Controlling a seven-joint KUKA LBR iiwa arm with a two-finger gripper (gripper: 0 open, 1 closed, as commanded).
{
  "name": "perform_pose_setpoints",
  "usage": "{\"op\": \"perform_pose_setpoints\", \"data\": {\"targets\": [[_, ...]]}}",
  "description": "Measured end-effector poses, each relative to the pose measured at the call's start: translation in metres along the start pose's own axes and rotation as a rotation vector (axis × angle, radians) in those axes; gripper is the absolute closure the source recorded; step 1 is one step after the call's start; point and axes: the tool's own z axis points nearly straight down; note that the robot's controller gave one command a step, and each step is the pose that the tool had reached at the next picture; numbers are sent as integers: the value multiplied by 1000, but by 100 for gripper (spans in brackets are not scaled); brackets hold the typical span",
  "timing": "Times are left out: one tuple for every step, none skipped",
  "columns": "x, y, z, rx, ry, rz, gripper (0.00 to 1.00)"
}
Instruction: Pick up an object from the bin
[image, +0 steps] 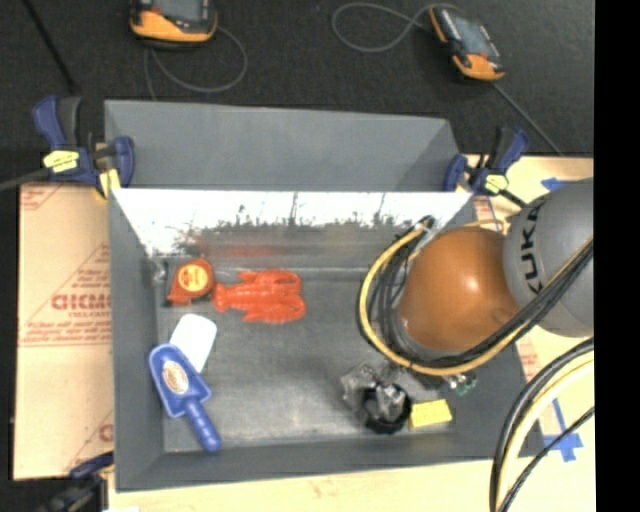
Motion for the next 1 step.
{"op": "perform_pose_setpoints", "data": {"targets": [[0,-1,-20,4,-1,3,100]]}}
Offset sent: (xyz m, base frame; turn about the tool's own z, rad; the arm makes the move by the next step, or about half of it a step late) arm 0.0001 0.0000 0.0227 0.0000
